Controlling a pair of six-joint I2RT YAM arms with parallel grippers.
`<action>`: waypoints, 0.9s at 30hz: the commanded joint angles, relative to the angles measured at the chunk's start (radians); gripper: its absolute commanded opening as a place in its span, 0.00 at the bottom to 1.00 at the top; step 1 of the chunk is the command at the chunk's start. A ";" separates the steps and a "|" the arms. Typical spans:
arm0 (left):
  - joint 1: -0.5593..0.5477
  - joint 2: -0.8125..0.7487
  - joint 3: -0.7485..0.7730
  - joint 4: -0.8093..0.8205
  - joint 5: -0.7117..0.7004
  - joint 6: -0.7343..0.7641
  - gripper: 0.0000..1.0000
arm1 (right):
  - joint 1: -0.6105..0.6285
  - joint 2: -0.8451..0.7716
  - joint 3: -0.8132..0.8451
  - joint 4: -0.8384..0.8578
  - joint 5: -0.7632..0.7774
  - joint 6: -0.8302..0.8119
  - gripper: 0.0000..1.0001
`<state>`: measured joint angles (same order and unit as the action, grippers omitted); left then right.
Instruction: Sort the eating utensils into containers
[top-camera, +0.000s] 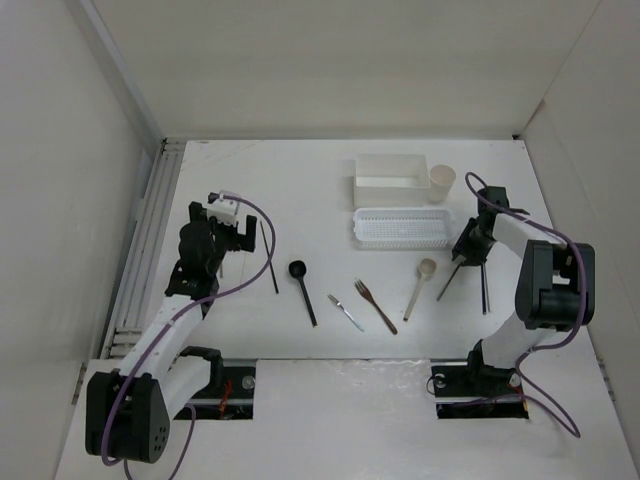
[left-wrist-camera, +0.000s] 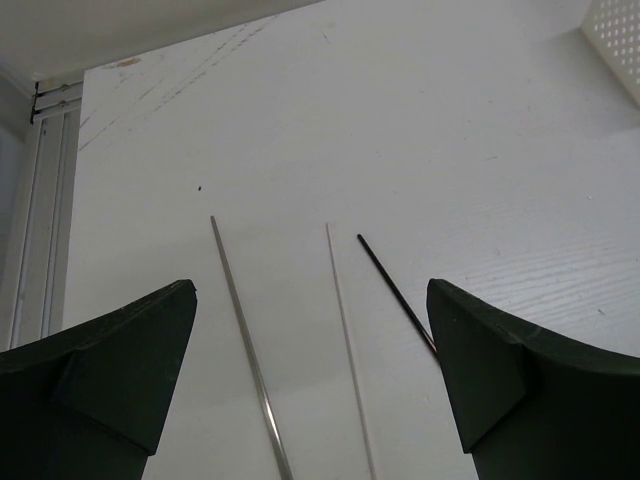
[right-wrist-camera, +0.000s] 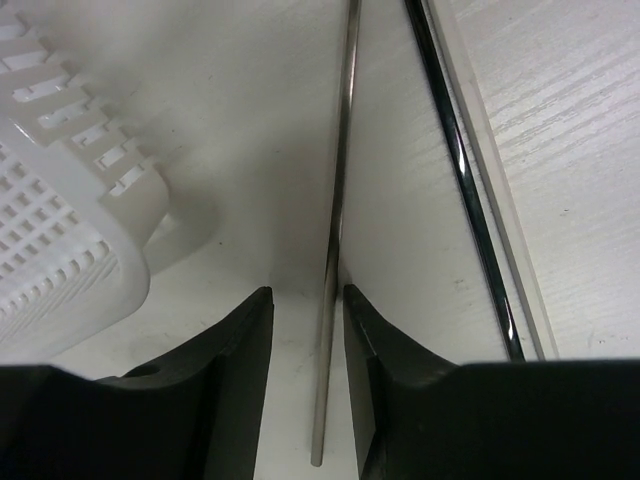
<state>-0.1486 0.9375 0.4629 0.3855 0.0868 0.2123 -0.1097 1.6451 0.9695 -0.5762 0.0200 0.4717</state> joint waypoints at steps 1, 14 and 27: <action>0.001 -0.023 -0.024 0.079 -0.010 -0.013 1.00 | 0.004 0.040 -0.002 -0.016 0.037 0.021 0.39; 0.001 -0.032 -0.033 0.098 -0.042 -0.004 1.00 | -0.051 0.036 -0.023 -0.028 0.047 0.012 0.00; 0.001 -0.023 -0.024 0.098 -0.033 -0.004 1.00 | -0.051 -0.199 0.071 -0.060 0.176 0.012 0.00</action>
<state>-0.1486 0.9272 0.4377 0.4301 0.0483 0.2111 -0.1570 1.4605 1.0012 -0.6281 0.1555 0.4854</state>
